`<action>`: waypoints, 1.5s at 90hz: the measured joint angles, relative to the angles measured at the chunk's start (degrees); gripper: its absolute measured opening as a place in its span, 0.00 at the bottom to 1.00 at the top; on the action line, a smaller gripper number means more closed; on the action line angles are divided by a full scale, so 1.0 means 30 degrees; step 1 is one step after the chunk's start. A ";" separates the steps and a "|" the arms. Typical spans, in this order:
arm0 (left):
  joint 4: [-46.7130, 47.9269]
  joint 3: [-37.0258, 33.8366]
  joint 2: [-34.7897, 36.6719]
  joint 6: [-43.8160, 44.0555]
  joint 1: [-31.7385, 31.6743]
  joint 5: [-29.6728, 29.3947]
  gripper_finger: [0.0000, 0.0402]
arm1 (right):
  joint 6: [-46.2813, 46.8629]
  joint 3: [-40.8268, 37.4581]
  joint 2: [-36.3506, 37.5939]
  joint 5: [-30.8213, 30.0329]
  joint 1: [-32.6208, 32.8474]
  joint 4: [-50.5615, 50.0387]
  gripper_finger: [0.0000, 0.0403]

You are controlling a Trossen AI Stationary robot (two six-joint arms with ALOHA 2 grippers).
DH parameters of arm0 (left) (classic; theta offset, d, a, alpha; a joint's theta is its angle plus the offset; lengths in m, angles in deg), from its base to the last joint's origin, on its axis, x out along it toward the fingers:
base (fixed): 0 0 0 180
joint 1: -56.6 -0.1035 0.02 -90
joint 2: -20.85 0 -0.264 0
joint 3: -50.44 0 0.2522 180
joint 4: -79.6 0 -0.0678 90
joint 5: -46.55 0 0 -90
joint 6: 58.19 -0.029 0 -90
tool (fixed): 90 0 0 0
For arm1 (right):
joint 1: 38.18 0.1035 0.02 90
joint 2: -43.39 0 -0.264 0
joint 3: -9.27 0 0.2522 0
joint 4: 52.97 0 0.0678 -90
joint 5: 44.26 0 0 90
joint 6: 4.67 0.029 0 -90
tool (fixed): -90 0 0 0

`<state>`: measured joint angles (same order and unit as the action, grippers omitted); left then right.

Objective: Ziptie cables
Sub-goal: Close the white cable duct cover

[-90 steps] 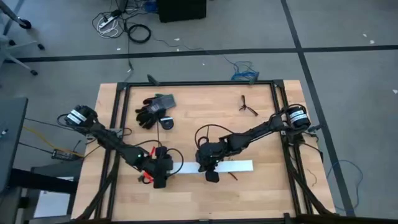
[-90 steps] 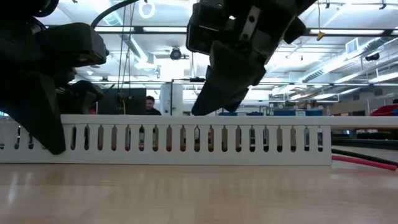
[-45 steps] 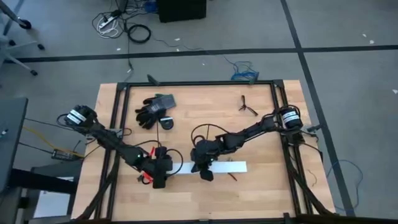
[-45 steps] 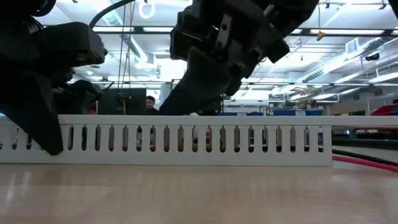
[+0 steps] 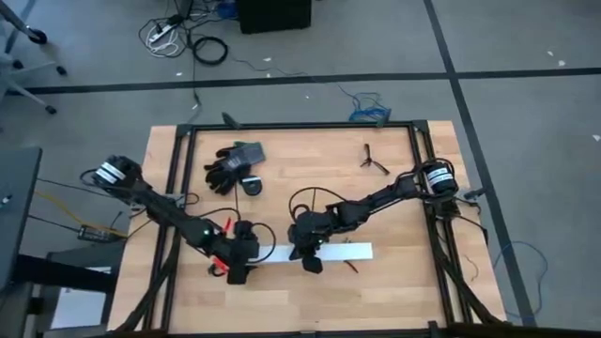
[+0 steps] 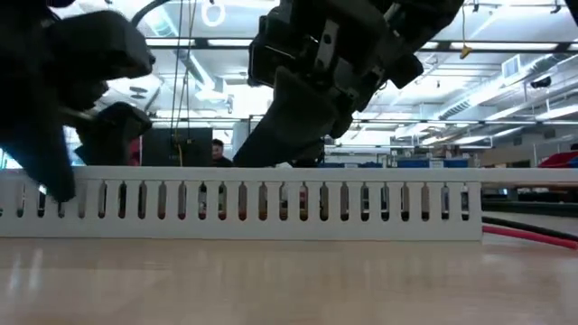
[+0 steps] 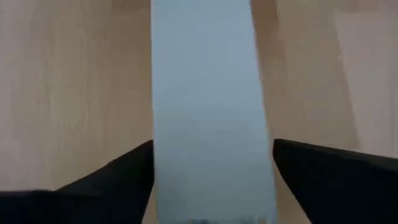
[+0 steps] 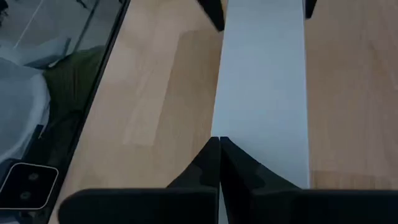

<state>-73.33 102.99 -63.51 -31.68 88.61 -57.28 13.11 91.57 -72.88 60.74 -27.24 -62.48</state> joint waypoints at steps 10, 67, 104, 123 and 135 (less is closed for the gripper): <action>0.1540 0.0035 0.0016 0.0639 0.0045 0.0166 0.79 | 0.0007 -0.0010 0.0000 0.0010 0.0000 0.0000 0.00; 0.3217 -0.0141 0.0009 0.1462 0.0488 0.0570 0.76 | 0.0073 -0.0047 0.0000 0.0316 -0.0007 0.0153 0.00; 0.3378 -0.0141 0.0038 0.1331 0.0495 0.0570 0.60 | -0.0400 -0.0162 0.0308 0.0249 -0.0006 0.2078 0.00; 0.3268 -0.0141 0.0031 0.1426 0.0481 0.0446 0.60 | -0.1283 -0.0171 0.0974 -0.0965 -0.0007 0.2233 0.00; 0.3268 -0.0141 0.0031 0.1525 0.0481 0.0446 0.60 | -0.1337 -0.0149 0.1224 -0.1090 -0.0007 0.2496 0.00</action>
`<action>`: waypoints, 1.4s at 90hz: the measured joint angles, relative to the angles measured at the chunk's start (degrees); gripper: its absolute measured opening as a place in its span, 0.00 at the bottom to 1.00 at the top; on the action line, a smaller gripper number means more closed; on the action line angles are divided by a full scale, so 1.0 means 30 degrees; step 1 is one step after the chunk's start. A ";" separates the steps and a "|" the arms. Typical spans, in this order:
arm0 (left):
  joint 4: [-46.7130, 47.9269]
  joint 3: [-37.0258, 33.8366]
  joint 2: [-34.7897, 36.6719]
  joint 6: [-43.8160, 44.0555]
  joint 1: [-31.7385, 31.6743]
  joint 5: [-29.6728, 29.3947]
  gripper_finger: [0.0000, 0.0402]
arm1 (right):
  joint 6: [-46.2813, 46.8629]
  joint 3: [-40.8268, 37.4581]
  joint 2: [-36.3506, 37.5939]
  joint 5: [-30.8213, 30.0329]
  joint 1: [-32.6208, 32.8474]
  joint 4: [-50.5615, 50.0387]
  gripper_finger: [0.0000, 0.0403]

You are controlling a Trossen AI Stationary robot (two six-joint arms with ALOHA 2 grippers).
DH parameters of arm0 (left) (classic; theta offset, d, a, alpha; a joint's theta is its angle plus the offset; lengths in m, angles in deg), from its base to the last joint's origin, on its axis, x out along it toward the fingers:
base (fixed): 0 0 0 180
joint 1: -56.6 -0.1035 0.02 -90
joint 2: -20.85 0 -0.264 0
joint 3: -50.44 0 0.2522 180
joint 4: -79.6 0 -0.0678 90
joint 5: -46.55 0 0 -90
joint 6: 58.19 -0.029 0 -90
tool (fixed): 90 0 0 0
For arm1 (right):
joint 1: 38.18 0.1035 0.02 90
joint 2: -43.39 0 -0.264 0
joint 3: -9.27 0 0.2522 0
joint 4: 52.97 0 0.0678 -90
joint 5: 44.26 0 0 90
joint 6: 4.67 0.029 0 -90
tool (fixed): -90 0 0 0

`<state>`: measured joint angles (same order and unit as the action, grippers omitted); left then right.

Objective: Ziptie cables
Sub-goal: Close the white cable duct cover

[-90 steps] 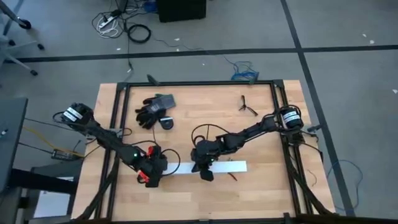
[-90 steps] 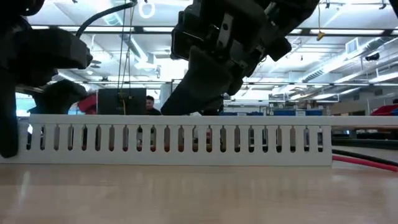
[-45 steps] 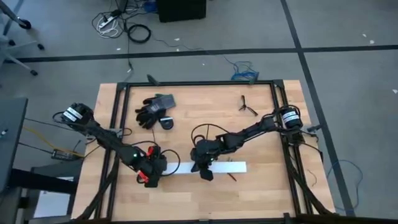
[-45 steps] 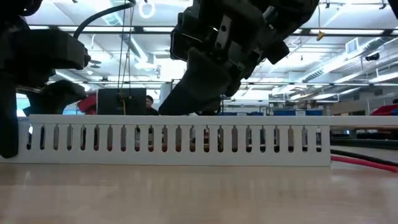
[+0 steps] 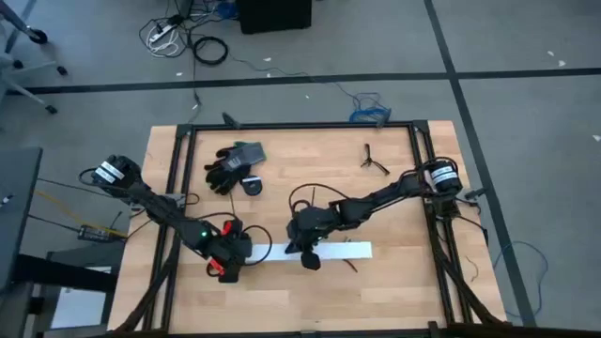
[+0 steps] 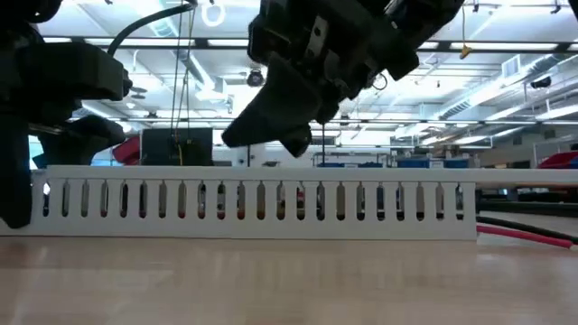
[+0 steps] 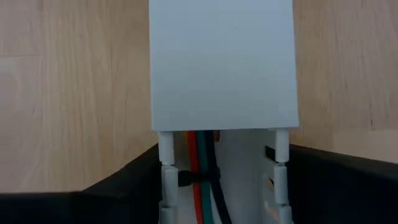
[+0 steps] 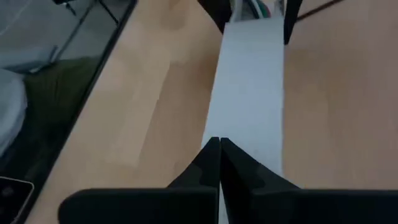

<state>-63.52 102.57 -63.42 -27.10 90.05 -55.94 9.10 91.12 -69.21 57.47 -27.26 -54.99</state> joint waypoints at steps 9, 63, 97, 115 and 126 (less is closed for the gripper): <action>-0.0007 0.0000 0.0000 0.0252 0.0000 0.0000 0.60 | 0.0026 0.0009 0.0001 0.0024 0.0011 -0.0078 0.00; -0.0126 -0.0029 -0.0015 0.0243 0.0000 -0.0001 0.60 | 0.0544 0.0175 -0.1277 -0.0383 -0.0027 -0.1346 0.00; -0.0125 0.0072 -0.0036 -0.0163 -0.0007 0.0018 0.62 | 0.0448 0.0226 -0.1668 0.0780 -0.0510 -0.0222 0.00; 0.1043 0.0769 0.0073 -0.0843 -0.0007 0.0258 0.73 | 0.0531 0.0233 -0.1668 0.0813 -0.0415 -0.0522 0.00; 0.2071 0.0892 0.0083 -0.0434 -0.0018 0.1000 0.78 | 0.0543 0.0226 -0.1678 0.0821 -0.0358 -0.0520 0.00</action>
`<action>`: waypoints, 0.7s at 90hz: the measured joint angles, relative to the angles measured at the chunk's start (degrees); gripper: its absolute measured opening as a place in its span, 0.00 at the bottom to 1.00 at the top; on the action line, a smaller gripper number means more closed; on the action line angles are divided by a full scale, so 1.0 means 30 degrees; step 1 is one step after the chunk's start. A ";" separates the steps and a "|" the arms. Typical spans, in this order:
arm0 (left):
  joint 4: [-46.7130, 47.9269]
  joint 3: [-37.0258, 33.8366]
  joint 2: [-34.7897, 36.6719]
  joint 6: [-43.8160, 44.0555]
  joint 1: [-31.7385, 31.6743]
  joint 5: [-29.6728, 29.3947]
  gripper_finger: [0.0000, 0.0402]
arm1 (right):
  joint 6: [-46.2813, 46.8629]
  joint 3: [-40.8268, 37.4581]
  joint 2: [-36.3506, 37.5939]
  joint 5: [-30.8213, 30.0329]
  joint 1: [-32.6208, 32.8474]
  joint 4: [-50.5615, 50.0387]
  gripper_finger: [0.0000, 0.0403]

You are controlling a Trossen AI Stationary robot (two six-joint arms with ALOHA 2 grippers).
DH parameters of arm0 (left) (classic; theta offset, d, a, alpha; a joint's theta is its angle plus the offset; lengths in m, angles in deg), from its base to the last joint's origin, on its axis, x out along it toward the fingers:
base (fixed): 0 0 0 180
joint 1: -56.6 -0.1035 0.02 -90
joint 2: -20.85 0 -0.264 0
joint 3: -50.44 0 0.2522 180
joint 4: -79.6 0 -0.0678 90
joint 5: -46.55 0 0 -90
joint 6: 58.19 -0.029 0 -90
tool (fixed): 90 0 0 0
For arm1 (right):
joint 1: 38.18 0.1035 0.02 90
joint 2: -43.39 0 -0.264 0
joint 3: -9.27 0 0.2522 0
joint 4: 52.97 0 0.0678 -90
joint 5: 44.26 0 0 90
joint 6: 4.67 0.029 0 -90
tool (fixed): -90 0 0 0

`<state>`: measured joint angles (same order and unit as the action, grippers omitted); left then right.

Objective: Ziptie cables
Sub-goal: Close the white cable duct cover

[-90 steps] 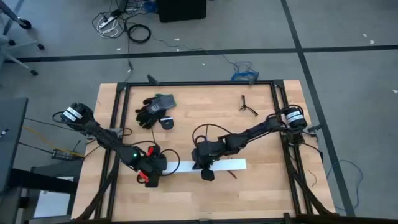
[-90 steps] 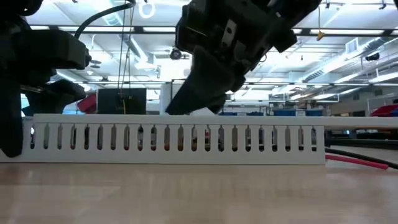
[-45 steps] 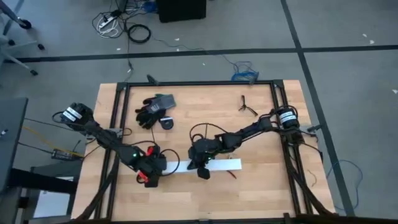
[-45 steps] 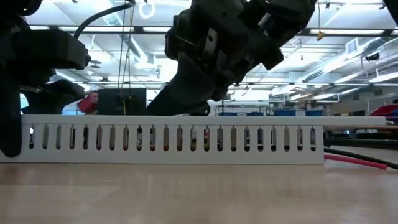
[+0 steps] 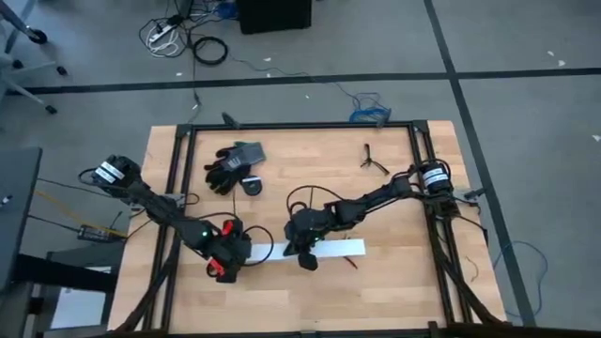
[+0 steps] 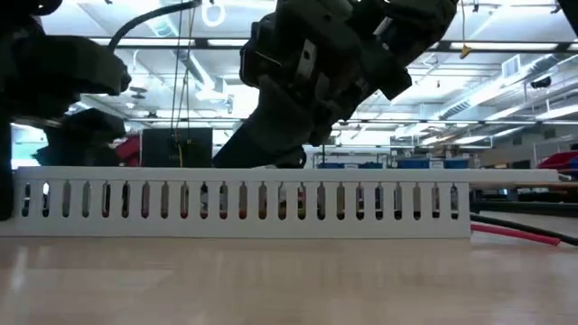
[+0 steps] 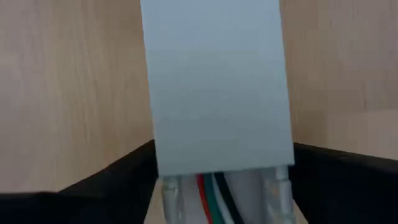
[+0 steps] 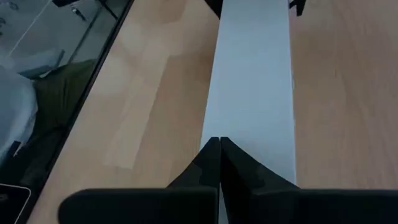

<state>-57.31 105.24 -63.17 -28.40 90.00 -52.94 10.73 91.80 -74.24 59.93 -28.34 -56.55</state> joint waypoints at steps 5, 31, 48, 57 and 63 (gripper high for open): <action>0.0332 0.0007 0.0012 0.0394 -0.0004 0.0264 0.79 | 0.0003 0.0000 -0.0005 -0.0005 0.0011 0.0018 0.00; 0.2089 -0.0003 0.0012 0.1583 0.0380 0.0588 0.80 | 0.0058 0.0000 -0.0020 0.0068 0.0037 0.0034 0.00; 0.2140 -0.0010 0.0012 0.1573 0.0426 0.0588 0.78 | 0.0058 -0.0028 -0.0027 0.0127 0.0037 0.0126 0.00; 0.2089 -0.0010 0.0012 0.1573 0.0426 0.0587 0.74 | 0.0036 -0.0073 0.0060 0.0137 0.0037 0.0362 0.00; 0.2093 -0.0010 0.0012 0.1580 0.0426 0.0581 0.71 | -0.0012 -0.0102 0.0126 0.0150 0.0039 0.0660 0.00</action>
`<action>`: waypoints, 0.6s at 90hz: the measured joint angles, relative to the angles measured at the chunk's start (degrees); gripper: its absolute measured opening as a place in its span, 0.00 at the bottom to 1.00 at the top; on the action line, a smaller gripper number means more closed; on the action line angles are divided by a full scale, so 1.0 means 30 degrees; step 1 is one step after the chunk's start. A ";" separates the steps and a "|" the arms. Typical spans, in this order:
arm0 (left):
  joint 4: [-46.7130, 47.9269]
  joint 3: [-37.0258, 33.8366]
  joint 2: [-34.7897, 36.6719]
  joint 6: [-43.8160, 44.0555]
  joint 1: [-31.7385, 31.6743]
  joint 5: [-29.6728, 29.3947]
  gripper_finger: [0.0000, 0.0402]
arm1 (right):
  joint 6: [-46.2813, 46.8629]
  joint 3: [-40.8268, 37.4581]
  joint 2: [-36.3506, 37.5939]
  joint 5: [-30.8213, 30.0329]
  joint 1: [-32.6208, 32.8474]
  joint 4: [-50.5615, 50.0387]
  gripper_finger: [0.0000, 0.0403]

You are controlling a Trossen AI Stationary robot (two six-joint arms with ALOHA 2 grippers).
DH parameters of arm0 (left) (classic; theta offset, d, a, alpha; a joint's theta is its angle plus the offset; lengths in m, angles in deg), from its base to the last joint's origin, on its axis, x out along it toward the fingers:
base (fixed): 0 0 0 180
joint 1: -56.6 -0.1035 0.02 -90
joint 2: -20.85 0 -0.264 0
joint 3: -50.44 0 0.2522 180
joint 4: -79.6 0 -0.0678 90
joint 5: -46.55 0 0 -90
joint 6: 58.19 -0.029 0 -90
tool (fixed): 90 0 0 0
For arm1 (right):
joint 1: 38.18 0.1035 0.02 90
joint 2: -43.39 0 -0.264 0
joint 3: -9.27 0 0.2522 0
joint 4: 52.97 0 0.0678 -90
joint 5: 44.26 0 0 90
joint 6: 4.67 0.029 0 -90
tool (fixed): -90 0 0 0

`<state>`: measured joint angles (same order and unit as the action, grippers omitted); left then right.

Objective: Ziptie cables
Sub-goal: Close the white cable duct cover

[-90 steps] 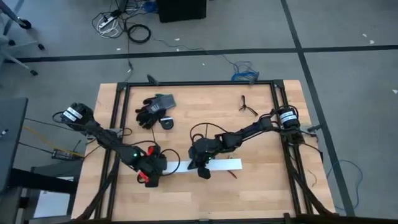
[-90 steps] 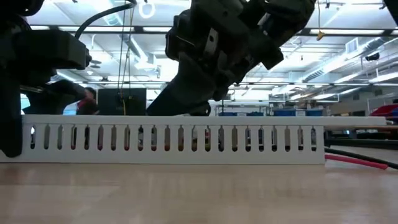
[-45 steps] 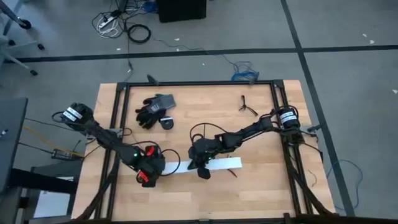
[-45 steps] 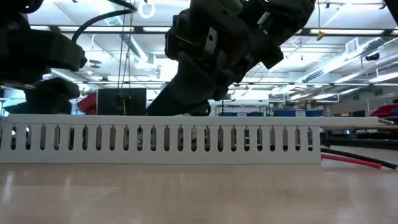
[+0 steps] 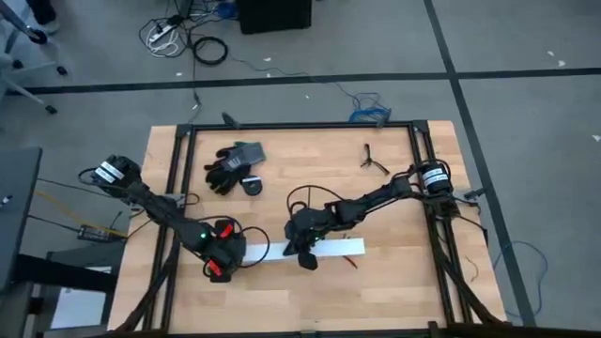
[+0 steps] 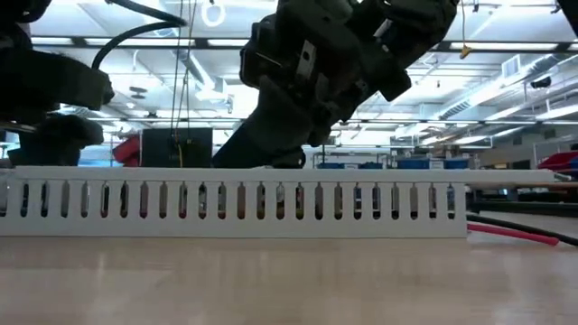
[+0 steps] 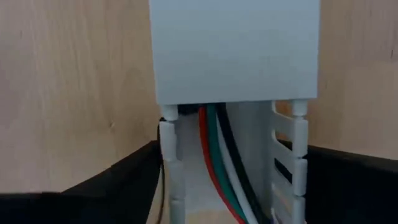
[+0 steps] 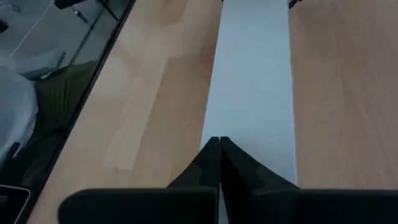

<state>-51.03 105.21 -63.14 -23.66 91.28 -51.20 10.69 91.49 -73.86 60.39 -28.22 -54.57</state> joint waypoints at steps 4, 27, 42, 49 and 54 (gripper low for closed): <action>0.0004 0.0000 0.0000 0.0007 0.0000 -0.0031 0.69 | -0.0024 -0.0007 0.0109 -0.0030 0.0018 -0.0063 0.00; -0.0011 -0.0007 0.0000 0.0058 0.0000 -0.0131 0.63 | -0.0546 -0.0044 0.0350 -0.0076 0.0027 0.1335 0.00; -0.0036 -0.0015 0.0000 0.0118 0.0000 -0.0166 0.63 | -0.0842 -0.0044 0.0416 -0.0118 0.0027 0.3110 0.00; -0.0083 -0.0015 0.0000 0.0163 0.0000 -0.0173 0.63 | -0.0848 -0.0036 0.0423 -0.0178 0.0035 0.3383 0.00; -0.0091 -0.0015 0.0000 0.0182 0.0000 -0.0168 0.63 | -0.0780 -0.0036 0.0442 -0.0068 0.0035 0.3184 0.00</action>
<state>-51.30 105.17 -63.14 -23.12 91.28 -51.70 8.35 91.39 -72.54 60.18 -28.12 -45.01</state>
